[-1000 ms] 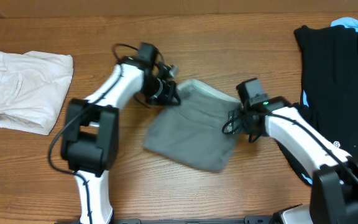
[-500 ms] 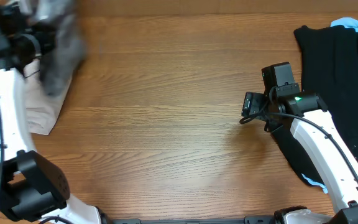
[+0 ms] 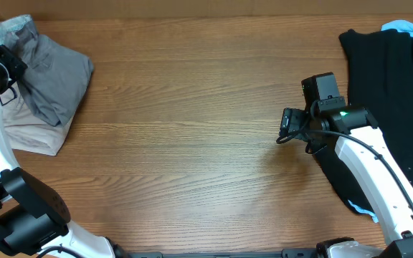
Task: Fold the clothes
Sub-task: 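Carry the folded shorts left with the left gripper onto the white stack, then release the shorts on the stack and press them flat with the left gripper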
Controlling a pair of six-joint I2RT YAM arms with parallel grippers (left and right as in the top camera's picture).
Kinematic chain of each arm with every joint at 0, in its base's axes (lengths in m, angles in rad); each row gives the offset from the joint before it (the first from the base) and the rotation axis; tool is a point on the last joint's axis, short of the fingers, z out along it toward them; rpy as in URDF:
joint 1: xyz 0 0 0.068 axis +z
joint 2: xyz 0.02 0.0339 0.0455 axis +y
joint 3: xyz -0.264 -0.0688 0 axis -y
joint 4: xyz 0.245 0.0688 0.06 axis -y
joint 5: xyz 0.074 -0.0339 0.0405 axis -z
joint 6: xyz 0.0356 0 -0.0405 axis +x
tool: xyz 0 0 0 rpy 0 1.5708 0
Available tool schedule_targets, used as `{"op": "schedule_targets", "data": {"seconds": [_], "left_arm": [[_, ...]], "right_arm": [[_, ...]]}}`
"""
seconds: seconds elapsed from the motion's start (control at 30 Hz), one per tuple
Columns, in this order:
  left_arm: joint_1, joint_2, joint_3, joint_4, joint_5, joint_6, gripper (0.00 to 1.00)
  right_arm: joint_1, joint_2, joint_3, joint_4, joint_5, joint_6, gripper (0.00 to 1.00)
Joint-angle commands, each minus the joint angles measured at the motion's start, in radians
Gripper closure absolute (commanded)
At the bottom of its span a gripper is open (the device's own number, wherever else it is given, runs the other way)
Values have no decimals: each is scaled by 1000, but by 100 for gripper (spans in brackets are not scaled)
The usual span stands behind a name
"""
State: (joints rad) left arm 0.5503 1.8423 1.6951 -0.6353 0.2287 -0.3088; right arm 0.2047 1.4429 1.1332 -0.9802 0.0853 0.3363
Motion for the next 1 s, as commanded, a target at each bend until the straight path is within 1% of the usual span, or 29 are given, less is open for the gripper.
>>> {"op": "schedule_targets", "data": {"seconds": [0.0,0.2,0.37,0.47,0.5,0.53,0.57,0.6,0.7,0.8,0.9,0.97], "left_arm": [[27,2,9,-36,-27,-6,88],[72,2,4,-125,-31,-9,89],[103,2,-43,-132,-71,-12,88],[123,2,-91,-132,-114,-39,88],[133,2,-111,-130,-131,-52,87],[145,2,-134,-130,-149,-70,67],[155,2,-156,-129,-163,-84,44],[166,2,-177,-126,-167,-89,0],[204,2,-207,-137,-166,-103,0],[254,-19,-203,-162,-152,-175,0],[306,-59,-184,-151,-40,-189,0],[312,-84,-175,-134,4,-185,0]], "right_arm": [[2,-11,16,5,0,-3,17],[2,-11,16,4,0,-3,17],[2,-11,16,1,0,-3,17],[2,-11,16,-5,0,-4,17],[2,-11,16,-6,1,-4,17],[2,-11,16,-7,3,-4,17],[2,-11,16,-8,3,-4,17],[2,-11,16,-8,3,-4,17],[2,-11,16,-8,3,-20,17],[2,-11,16,-16,3,-25,16],[2,-11,16,-21,3,-27,15],[2,-11,16,-21,3,-26,11]]}}
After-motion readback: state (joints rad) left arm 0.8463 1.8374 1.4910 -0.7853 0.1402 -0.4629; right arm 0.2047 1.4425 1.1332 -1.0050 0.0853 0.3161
